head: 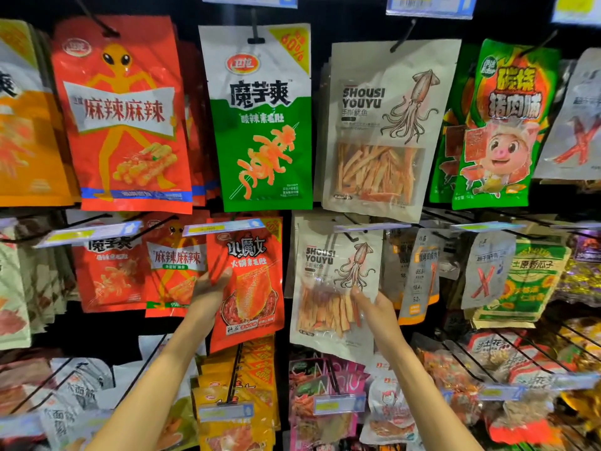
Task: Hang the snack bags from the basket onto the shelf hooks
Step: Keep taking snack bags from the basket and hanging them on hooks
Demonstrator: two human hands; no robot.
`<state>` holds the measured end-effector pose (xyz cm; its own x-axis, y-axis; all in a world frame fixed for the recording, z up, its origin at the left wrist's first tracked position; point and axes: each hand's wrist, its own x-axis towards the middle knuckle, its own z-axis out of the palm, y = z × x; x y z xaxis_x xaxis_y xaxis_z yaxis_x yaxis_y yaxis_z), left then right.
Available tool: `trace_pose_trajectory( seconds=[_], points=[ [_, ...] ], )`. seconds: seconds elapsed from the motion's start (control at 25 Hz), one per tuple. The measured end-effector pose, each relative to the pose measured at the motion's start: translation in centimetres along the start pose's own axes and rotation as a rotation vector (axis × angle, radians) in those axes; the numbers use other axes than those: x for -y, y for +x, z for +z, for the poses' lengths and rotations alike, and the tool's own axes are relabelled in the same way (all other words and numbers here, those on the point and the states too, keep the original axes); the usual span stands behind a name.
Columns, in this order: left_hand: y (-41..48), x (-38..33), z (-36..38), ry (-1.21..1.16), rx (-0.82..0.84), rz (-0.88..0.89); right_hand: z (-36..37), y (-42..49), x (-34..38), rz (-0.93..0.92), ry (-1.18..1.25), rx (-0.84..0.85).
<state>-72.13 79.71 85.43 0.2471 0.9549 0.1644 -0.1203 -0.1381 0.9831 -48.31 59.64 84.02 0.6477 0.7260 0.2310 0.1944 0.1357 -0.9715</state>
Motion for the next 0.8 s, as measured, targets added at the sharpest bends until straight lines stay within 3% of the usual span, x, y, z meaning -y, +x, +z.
trace_pose_trajectory(
  seconds=[0.16,0.32,0.48,0.56,0.68,0.8],
  points=[
    [-0.3,-0.2,-1.0,0.159,0.017,-0.03,-0.2,-0.5,0.0,-0.033,-0.207,-0.007],
    [-0.7,-1.1,-3.2,0.568,0.222,0.115,-0.7,-2.0,1.7,-0.081,-0.439,-0.028],
    [-1.8,-2.0,-5.2,1.11,0.25,0.308,-1.0,-3.2,3.3,0.093,-1.013,-0.026],
    [-2.7,-2.5,-5.6,1.302,0.266,0.344,-1.0,-4.2,3.6,0.073,-1.276,-0.052],
    [-4.3,-3.5,-5.7,1.465,0.308,0.358,-1.2,-5.8,3.7,-0.077,-1.48,-0.042],
    [-6.3,-3.8,-4.2,1.508,0.404,0.393,-1.9,-7.3,4.7,-0.03,-1.569,0.066]
  ],
)
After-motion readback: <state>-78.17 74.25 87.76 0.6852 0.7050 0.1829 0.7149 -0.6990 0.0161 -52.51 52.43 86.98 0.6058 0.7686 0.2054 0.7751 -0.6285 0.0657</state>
